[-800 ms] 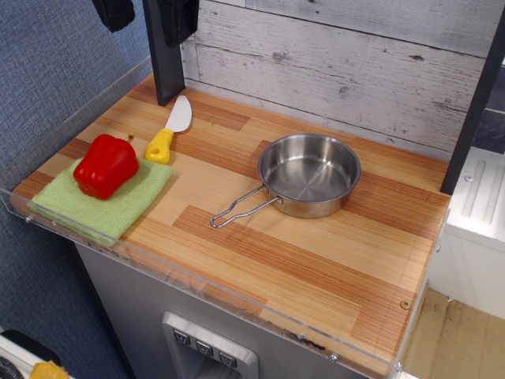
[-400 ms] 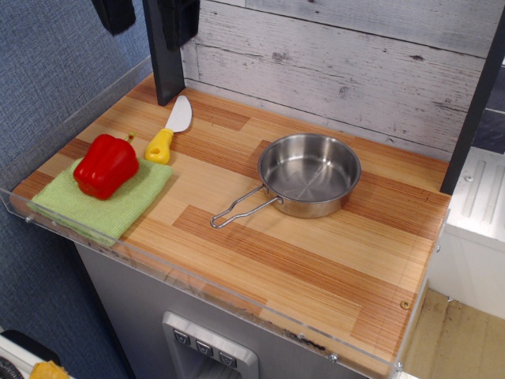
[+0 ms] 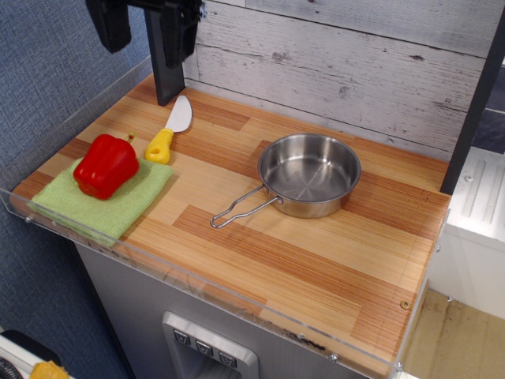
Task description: Place the knife to the right of the pot
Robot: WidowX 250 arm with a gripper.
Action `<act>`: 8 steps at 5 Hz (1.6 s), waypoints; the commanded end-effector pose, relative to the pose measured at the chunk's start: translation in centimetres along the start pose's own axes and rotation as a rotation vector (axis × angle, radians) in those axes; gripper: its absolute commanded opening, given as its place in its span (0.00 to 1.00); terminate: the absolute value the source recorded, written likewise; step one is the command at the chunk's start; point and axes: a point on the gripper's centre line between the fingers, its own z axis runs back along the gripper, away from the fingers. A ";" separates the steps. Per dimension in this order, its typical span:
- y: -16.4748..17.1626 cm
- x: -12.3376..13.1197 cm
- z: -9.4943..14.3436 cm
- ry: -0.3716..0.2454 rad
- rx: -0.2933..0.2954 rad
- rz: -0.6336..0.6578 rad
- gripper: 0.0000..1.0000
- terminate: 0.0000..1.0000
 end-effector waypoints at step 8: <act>5.7 4.5 -10.2 -0.138 0.001 0.273 1.00 0.00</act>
